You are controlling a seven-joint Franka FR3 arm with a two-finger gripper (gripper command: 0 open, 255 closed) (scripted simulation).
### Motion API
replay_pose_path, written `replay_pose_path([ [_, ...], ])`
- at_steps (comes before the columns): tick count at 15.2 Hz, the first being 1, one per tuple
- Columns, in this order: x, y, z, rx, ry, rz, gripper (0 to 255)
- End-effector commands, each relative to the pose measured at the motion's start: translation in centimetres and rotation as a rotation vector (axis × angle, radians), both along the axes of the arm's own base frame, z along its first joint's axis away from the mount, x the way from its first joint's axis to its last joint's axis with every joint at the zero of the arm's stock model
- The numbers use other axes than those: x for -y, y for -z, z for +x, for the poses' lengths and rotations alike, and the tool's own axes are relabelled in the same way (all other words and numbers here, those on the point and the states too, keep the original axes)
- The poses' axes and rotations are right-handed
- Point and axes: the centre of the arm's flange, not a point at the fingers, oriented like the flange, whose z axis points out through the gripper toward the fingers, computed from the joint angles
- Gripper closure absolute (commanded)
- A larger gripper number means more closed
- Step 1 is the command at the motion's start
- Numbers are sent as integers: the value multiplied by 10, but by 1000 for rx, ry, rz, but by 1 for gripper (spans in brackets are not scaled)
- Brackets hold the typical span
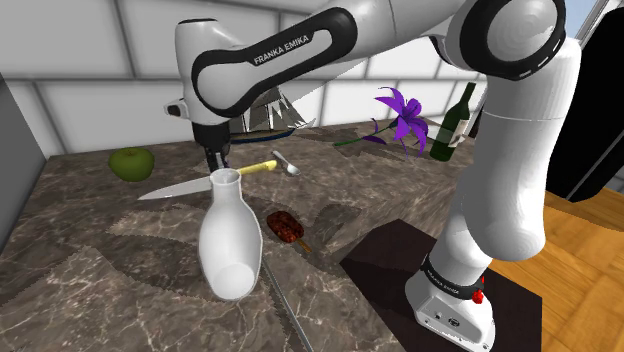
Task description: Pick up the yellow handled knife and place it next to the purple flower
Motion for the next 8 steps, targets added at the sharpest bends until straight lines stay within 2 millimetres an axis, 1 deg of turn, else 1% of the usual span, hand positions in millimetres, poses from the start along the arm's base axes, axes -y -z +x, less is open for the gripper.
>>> replay_pose_path([
  [1, 1, -11, 0, 0, 0, 0, 255],
  [8, 1, -48, 0, 0, 0, 0, 255],
])
